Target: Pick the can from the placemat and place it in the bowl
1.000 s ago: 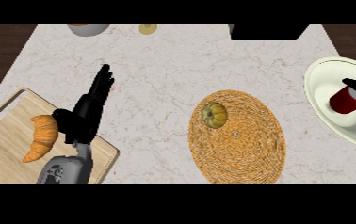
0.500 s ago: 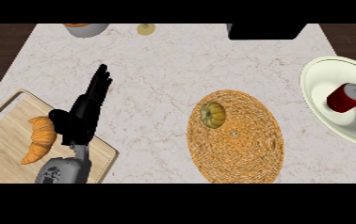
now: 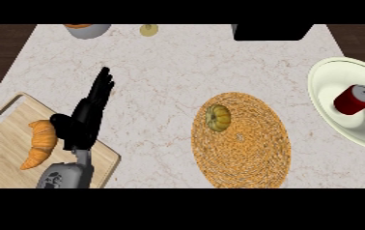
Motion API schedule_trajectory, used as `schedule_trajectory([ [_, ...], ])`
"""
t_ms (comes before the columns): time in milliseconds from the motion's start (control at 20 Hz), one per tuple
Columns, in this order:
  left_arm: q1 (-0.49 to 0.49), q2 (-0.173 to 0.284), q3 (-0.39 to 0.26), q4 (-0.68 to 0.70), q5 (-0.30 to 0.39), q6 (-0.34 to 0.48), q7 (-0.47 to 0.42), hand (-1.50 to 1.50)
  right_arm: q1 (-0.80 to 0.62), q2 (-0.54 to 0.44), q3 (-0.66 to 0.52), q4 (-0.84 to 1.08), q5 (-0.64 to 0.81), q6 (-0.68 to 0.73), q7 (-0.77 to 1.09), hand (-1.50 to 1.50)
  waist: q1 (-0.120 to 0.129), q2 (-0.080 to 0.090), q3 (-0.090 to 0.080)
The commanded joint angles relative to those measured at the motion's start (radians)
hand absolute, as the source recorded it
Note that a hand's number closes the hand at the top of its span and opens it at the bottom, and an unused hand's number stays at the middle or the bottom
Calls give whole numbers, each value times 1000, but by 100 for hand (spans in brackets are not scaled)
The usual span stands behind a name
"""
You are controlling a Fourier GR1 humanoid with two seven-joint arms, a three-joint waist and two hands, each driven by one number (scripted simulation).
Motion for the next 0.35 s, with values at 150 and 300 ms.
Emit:
schedule_trajectory([
  [150,-4,-21,-8,22,-19,10,-25,0,189,57,-41,-76,-96,114,-116,-150,4,2,0],
  [300,-54,22,54,81,23,-48,-45,0,180,30,-43,-134,-129,112,-16,-150,7,3,0],
])
